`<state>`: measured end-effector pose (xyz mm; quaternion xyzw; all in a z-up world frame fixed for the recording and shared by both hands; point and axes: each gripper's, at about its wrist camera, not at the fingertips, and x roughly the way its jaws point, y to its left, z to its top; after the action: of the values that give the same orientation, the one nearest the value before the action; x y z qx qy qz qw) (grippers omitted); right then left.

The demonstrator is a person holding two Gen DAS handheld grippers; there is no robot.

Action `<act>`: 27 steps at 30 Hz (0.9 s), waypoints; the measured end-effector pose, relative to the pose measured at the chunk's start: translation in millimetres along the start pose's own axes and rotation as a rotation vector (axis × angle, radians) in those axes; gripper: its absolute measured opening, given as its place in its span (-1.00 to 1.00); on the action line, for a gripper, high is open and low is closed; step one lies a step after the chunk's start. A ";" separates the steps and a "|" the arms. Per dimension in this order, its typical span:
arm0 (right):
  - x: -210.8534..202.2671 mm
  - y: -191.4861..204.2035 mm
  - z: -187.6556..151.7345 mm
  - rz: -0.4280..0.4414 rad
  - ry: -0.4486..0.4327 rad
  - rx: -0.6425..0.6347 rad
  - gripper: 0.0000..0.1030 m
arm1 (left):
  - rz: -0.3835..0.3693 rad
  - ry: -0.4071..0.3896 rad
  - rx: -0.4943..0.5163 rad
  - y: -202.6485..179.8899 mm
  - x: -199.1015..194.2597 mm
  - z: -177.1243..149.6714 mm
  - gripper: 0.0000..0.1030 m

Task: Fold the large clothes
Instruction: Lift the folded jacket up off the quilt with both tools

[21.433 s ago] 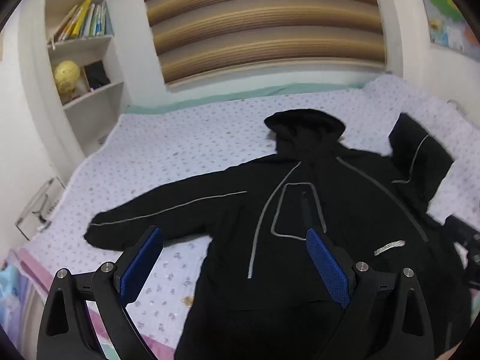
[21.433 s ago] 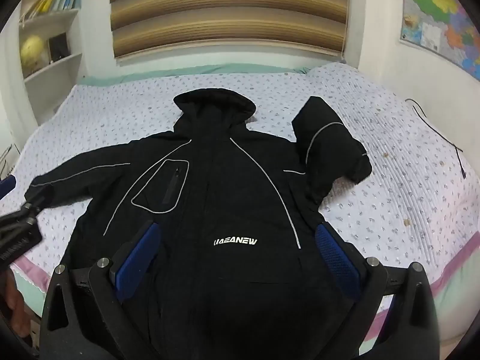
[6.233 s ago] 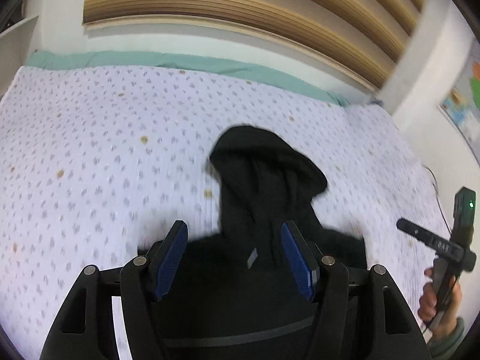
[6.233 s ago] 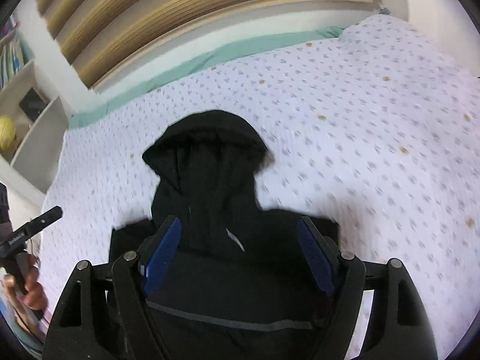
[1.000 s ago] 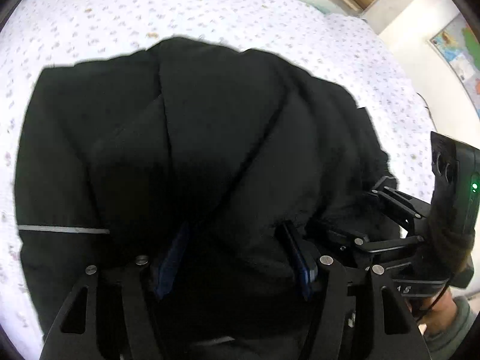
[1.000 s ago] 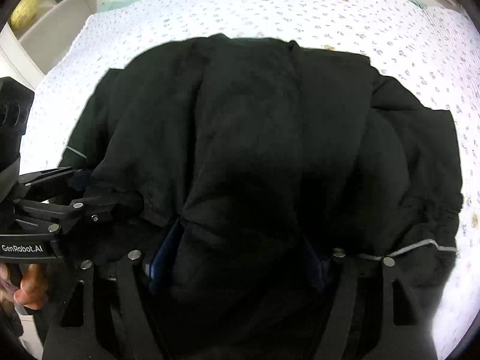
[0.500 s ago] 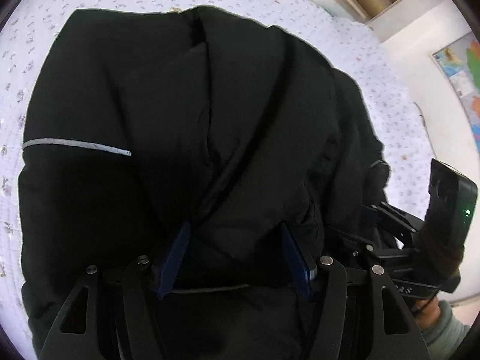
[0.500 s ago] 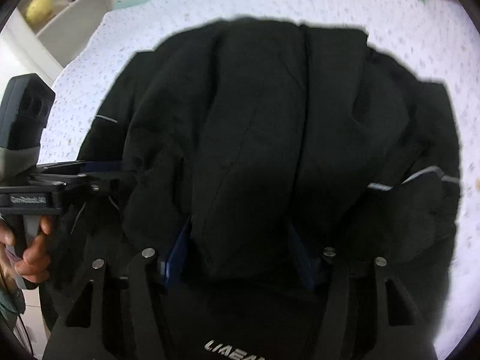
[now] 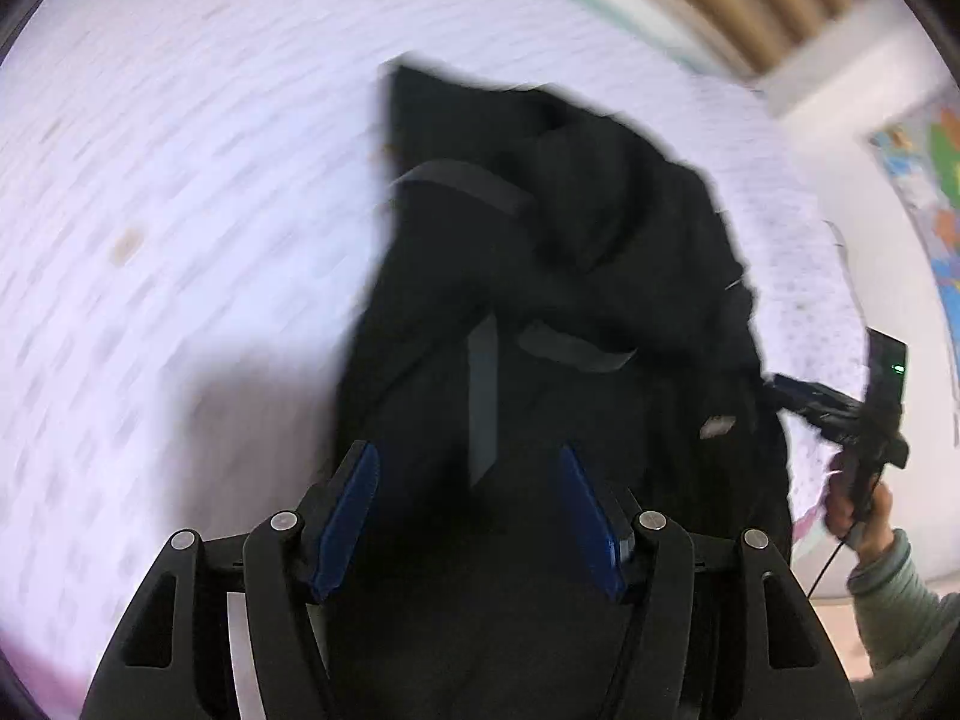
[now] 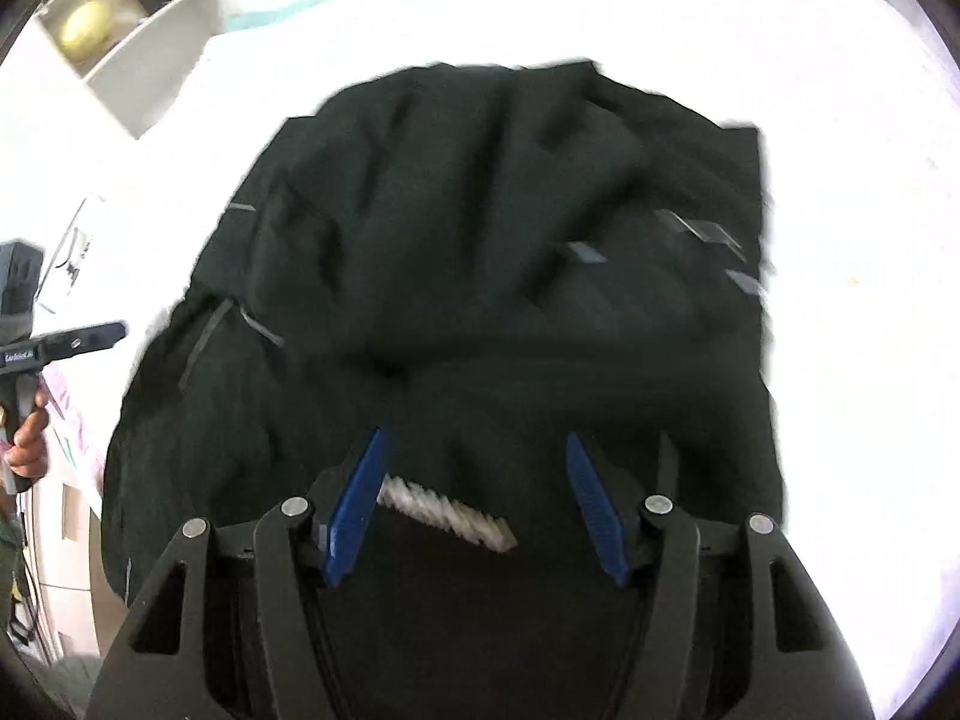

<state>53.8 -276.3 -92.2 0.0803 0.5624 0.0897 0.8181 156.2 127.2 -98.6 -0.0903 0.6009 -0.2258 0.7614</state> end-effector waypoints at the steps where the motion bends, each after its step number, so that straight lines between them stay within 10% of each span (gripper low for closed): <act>1: -6.2 -7.0 -8.8 -0.014 0.009 0.013 0.26 | 0.012 0.020 -0.031 12.8 -5.0 -13.2 0.24; 8: -41.8 -63.9 -89.3 -0.054 0.098 0.199 0.26 | -0.066 0.152 -0.218 69.0 -1.9 -92.5 0.24; 20: -20.9 -94.3 -179.7 0.019 0.251 0.410 0.24 | -0.029 0.200 -0.175 48.1 30.0 -102.0 0.24; 27: -48.6 -69.8 -163.7 0.274 0.123 0.383 0.06 | -0.389 0.098 -0.165 -12.1 11.4 -85.3 0.22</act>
<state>-112.4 -350.6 -122.4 0.3039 0.6019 0.0961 0.7322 73.8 122.8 -125.9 -0.2556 0.6249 -0.3225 0.6634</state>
